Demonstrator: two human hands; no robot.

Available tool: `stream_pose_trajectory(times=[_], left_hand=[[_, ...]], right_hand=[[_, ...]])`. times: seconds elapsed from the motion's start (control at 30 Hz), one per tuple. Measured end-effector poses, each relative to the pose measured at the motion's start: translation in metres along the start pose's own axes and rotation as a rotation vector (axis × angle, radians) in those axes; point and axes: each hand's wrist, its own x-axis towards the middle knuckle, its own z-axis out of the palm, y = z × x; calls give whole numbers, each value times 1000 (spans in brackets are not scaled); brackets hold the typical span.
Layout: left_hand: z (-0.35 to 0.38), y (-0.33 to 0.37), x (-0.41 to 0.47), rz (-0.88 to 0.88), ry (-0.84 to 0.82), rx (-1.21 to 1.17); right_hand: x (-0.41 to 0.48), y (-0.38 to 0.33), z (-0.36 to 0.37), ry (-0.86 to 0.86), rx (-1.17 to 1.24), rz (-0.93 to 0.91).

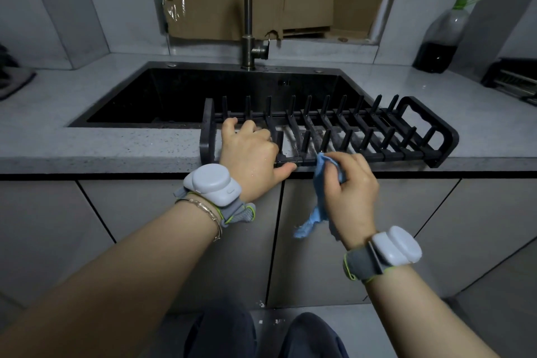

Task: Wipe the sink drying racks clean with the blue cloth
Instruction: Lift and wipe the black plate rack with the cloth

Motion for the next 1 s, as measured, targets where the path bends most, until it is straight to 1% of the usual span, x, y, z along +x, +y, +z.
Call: stream_pose_trajectory(times=[0.13, 0.2, 0.3, 0.43, 0.57, 0.67, 0.73, 0.87, 1.0], left_hand=[[2, -1, 1, -9, 20, 2], [0, -1, 0, -4, 1, 0], [0, -1, 0, -6, -23, -16], [-1, 1, 1, 4, 15, 28], [-1, 3, 3, 9, 48, 12], [-1, 1, 2, 13, 27, 12], [0, 1, 2, 32, 12, 22], [-2, 3, 3, 13, 24, 29], [-2, 3, 2, 27, 9, 40]], right_hand=[[2, -7, -7, 20, 192, 233], [2, -8, -4, 24, 228, 272], [2, -9, 4, 35, 174, 227], [-5, -11, 20, 86, 93, 162], [-13, -15, 30, 25, 64, -11], [-11, -9, 27, -7, 34, -108], [-9, -7, 25, 18, 47, -94], [-6, -7, 24, 93, 99, 35], [1, -8, 19, 99, 55, 132]])
